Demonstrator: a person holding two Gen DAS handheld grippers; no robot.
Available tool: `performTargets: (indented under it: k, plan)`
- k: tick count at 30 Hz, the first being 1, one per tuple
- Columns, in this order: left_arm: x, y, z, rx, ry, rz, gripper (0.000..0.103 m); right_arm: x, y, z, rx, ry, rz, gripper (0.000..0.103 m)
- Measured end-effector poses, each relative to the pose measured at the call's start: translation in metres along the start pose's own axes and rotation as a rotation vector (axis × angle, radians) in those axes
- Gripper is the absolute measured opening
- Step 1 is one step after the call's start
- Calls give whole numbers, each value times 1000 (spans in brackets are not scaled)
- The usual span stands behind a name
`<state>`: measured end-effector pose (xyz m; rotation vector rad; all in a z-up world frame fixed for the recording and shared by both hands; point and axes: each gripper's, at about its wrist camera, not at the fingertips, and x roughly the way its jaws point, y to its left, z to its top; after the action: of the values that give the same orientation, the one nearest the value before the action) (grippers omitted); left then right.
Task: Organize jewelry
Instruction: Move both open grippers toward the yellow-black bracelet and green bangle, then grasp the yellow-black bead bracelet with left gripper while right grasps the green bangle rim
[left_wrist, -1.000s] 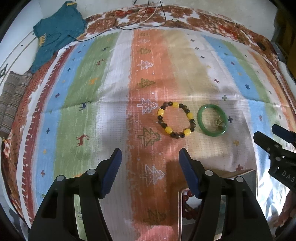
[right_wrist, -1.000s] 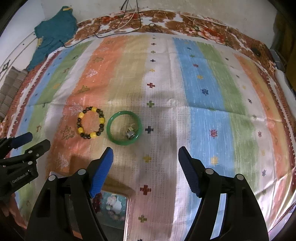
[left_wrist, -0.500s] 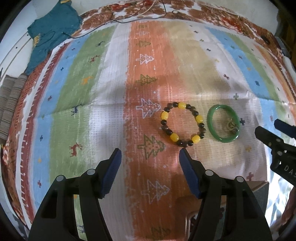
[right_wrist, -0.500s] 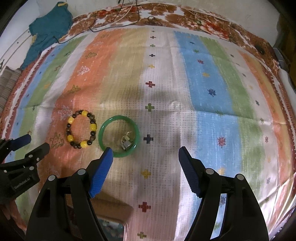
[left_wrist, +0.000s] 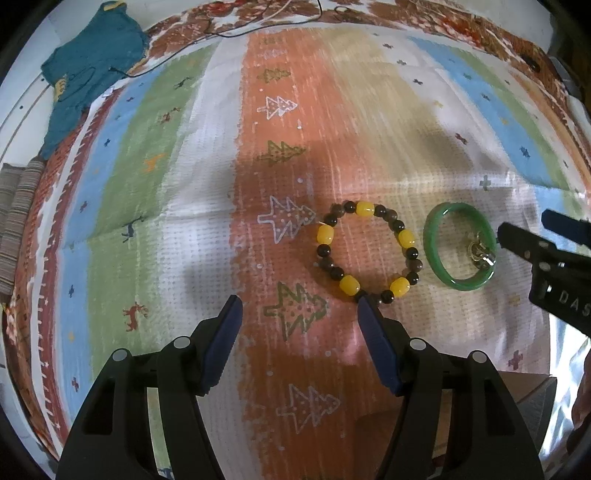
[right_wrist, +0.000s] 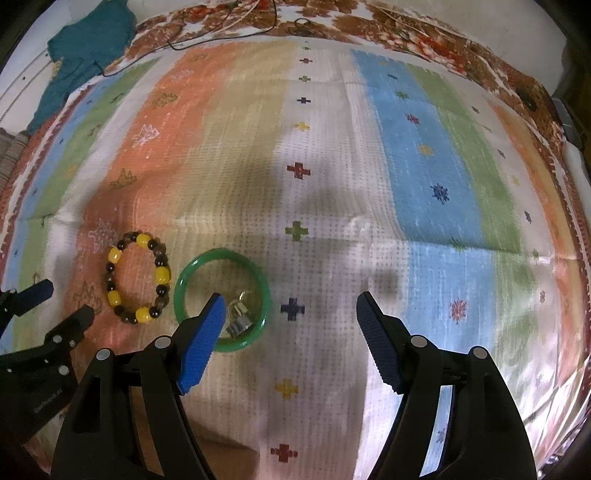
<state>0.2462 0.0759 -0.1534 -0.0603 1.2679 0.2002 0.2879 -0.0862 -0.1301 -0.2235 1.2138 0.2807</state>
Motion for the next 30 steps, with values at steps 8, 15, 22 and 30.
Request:
performTargets:
  k: [8,15,22,30]
  plan:
    - [13,6,6,-17,15,-2,65,14,5,8,-15,19,-13,73]
    - [18,3,14,-8,9,-28,65,24,9,14,-39,32,-35,73]
    - [27,-5,19,35,16,-30,62,38,15,15,-74,50,-43,59]
    - [39,-5,25,38,25,-34,24,39,18,15,-100,36,-20,24]
